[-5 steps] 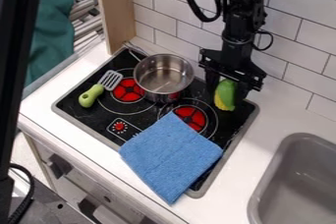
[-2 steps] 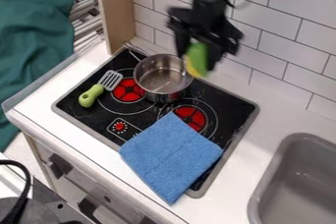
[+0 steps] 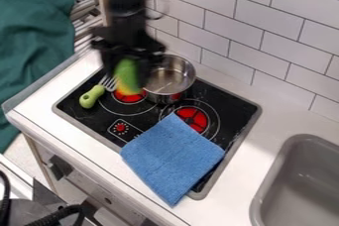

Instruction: Move the green thing to the top of the left burner

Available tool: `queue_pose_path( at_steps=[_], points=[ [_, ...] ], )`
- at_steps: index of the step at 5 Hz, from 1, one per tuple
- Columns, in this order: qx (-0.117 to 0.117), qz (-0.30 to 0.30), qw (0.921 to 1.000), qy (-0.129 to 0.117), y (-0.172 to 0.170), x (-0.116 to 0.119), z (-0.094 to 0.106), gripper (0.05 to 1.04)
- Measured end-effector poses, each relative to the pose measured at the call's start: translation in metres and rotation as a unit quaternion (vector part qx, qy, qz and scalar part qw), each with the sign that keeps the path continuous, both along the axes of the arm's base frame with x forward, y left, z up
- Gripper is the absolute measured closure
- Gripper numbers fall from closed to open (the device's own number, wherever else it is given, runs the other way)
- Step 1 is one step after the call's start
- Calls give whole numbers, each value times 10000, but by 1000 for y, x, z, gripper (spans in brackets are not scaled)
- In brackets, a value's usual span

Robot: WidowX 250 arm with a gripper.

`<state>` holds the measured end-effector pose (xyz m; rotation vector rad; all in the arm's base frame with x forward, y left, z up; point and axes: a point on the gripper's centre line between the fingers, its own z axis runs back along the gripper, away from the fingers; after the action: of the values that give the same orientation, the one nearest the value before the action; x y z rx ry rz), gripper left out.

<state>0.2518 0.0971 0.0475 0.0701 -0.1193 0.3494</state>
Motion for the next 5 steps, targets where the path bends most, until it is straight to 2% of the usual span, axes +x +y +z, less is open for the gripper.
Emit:
queue_pose_path(
  at_steps=[2, 3, 5],
  points=[
    [-95, 42, 9999, 120, 11, 6, -34, 414],
    [-205, 66, 9997, 106, 13, 10, -49, 414],
    [-190, -32, 9998, 74, 19, 23, -69, 414]
  ],
)
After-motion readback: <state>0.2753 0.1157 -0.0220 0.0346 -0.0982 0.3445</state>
